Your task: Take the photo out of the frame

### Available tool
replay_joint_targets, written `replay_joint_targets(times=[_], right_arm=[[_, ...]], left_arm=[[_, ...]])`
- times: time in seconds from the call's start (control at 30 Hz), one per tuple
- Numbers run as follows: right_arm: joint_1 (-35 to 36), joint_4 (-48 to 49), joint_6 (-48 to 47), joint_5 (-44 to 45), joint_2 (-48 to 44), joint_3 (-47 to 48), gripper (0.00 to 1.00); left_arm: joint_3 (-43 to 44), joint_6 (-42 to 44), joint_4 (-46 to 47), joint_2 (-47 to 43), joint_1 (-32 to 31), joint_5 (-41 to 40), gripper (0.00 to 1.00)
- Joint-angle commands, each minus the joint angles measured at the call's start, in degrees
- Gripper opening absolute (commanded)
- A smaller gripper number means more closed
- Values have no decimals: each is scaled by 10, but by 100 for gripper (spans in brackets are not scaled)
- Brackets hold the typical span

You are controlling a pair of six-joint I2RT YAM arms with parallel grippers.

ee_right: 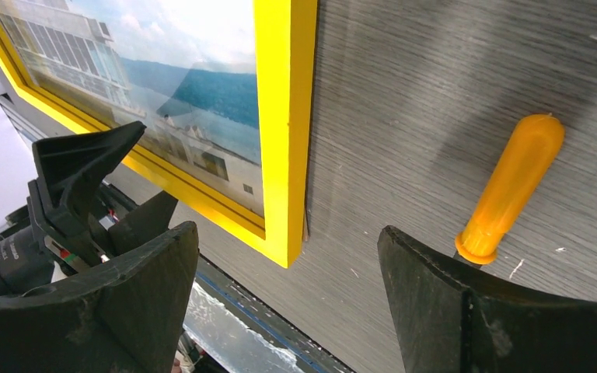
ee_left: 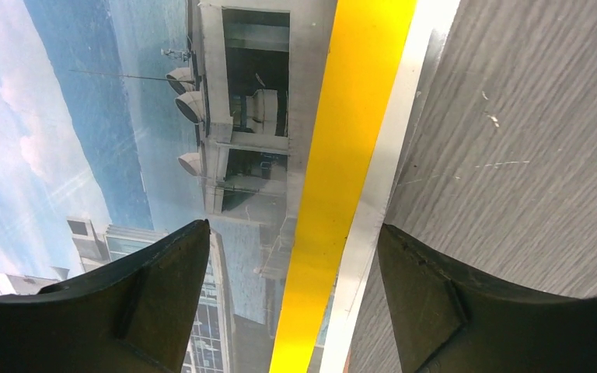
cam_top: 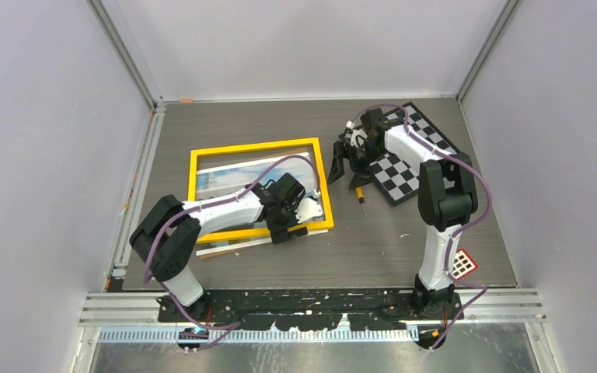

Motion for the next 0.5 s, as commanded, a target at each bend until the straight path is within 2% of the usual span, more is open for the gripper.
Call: replay_joint_targets(times=[0.0, 0.2, 0.33, 0.47], right_arm=[[-1, 9, 7, -15, -3, 23, 89], [0, 7, 6, -18, -5, 20, 89], [0, 7, 6, -19, -5, 17, 89], [0, 7, 5, -19, -4, 18, 89]], left_arm=[[27, 10, -8, 7, 19, 21, 80], [42, 8, -26, 15, 35, 61, 83], [47, 6, -26, 22, 41, 66, 88], [49, 8, -25, 32, 47, 61, 88]])
